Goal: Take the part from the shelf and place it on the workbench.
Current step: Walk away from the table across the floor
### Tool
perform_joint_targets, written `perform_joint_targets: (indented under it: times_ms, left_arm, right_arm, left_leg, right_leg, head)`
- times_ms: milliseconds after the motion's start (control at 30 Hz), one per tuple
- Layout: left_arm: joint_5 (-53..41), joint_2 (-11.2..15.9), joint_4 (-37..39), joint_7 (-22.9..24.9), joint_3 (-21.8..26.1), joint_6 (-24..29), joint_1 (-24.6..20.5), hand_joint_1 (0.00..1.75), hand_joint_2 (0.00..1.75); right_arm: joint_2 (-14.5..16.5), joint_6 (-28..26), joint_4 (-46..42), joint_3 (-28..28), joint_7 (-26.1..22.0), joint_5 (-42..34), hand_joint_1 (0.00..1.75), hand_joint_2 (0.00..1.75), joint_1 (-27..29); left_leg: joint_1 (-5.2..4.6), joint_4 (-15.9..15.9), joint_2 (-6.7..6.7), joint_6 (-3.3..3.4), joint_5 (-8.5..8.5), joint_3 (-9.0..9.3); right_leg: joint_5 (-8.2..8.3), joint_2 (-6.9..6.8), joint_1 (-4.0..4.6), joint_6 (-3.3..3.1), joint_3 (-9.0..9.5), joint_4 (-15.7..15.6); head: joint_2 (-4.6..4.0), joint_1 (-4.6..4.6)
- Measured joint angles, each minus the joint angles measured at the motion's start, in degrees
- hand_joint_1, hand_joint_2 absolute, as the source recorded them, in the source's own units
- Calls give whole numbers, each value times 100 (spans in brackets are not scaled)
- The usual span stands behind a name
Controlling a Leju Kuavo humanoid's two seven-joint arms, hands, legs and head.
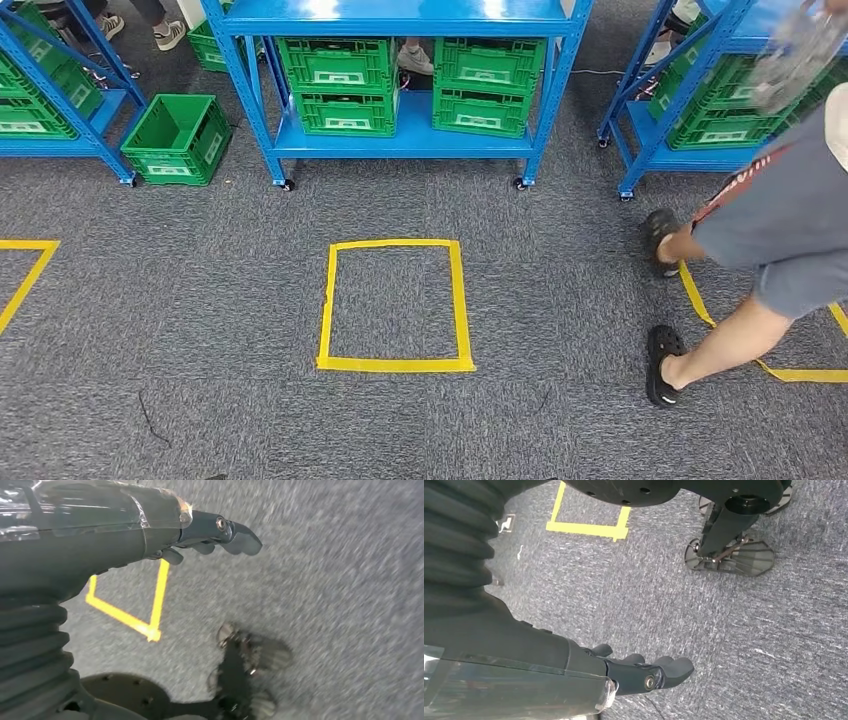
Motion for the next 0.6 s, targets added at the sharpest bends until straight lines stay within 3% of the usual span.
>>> perform_joint_targets:
  times_ms: [600]
  left_arm:
    - [-890,-114,128,693,-420,-97,-6,0,175]
  right_arm:
    - [41,103,-2,0,201,-11,0,175,-53]
  left_leg:
    - [-47,2,-15,25,-11,1]
  right_leg:
    - [-1,0,-45,19,4,-10]
  head:
    - [0,3]
